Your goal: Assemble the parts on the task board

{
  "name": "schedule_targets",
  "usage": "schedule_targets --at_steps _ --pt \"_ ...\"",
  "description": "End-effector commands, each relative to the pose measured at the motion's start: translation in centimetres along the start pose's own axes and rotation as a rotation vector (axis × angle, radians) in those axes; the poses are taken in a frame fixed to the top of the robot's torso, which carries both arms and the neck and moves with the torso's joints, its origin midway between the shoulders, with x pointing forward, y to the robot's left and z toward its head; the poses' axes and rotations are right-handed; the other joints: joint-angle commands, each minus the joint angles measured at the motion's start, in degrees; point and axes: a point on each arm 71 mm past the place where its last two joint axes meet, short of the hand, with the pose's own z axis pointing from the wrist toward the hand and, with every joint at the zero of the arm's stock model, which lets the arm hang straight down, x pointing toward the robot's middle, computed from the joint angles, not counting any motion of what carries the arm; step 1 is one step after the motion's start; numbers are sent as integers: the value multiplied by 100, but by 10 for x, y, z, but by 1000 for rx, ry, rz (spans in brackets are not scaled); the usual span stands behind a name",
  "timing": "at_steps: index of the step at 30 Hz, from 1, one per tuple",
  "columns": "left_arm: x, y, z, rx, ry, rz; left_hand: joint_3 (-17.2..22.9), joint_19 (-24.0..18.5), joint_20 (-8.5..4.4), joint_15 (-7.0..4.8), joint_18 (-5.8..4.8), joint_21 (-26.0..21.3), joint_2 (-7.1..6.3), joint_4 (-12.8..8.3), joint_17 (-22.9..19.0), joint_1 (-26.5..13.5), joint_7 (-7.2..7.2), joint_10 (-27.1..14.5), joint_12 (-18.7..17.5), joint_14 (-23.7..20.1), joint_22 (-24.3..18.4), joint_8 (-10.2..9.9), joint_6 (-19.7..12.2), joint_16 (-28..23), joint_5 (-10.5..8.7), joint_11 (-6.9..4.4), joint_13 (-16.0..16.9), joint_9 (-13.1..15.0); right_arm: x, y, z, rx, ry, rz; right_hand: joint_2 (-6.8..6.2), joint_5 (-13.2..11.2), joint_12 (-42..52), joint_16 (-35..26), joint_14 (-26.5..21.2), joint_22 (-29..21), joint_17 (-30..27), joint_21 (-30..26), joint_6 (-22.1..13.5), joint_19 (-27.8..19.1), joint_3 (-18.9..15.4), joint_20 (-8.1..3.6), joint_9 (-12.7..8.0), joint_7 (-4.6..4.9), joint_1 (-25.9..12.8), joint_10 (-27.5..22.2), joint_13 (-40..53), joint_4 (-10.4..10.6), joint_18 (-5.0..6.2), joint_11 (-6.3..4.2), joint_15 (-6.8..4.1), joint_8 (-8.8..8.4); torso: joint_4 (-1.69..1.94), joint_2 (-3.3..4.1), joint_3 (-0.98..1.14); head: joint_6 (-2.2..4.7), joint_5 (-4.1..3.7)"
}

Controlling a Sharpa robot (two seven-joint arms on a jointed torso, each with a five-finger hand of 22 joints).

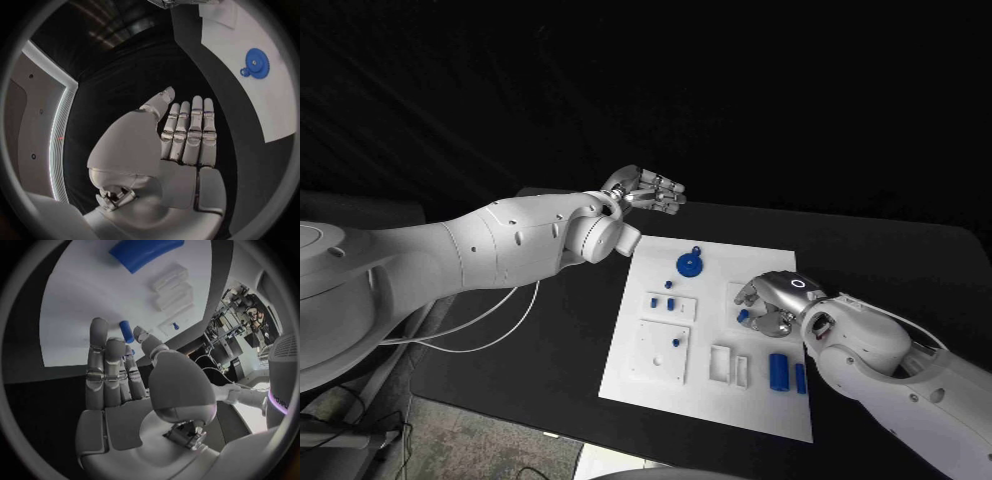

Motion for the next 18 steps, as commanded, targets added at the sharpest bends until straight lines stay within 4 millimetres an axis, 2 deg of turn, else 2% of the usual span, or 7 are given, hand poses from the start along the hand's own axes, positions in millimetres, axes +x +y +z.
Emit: schedule_targets --at_steps 1,2,4,9,13,18 --pt "3 -3 1 12 17 -7 -13 34 21 26 -45 37 17 29 2 32 -9 -38 10 -36 -64 -23 -25 -16 11 -4 5 8 4 3 2 -15 36 -40 2 -51 -20 35 18 10 0 29 93 204 209 -7 -4 27 -98 122 -8 -52 34 -29 -31 9 1 1 0 -6 3" --pt "3 -3 1 12 18 -7 -13 34 21 26 -45 37 17 29 2 32 -9 -38 10 -36 -64 -23 -25 -16 11 -4 5 8 5 4 3 -17 39 -44 13 -110 -21 38 21 20 6 44 161 202 417 -22 -3 43 -170 197 -7 -91 23 -48 -45 8 -1 -1 -1 -8 6" --pt "3 -3 1 12 18 -7 -13 34 21 26 -45 37 17 29 2 32 -9 -38 10 -36 -64 -23 -25 -16 11 -4 5 8 6 5 4 -19 41 -47 1 -143 -22 38 20 31 11 58 216 199 584 -35 -4 61 -226 240 -7 -106 10 -59 -52 6 -3 -1 3 -21 14" --pt "4 -3 1 12 18 -7 -13 34 21 26 -45 37 17 29 2 32 -9 -38 10 -36 -64 -23 -25 -16 11 -4 5 8 8 7 5 -22 45 -59 11 -261 -20 42 17 55 26 70 425 189 875 -53 -1 82 -260 356 -5 -103 -15 -87 -67 7 -4 -3 3 -27 14" --pt "4 -3 1 12 18 -7 -13 34 21 26 -45 37 17 29 2 32 -9 -38 10 -36 -64 -23 -25 -16 11 -4 5 8 8 8 5 -23 46 -66 4 -267 -20 41 14 71 32 75 499 186 959 -63 1 80 -268 388 -5 -82 -18 -96 -78 8 -5 -2 1 -35 18" --pt "3 -3 1 11 18 -7 -13 34 21 26 -45 37 17 29 2 32 -9 -38 10 -36 -64 -23 -25 -16 11 -4 5 8 9 8 5 -25 46 -70 58 -297 -19 42 15 93 45 83 627 183 1024 -87 5 66 -254 553 -1 -49 -40 -144 -105 11 -7 0 4 -42 21"
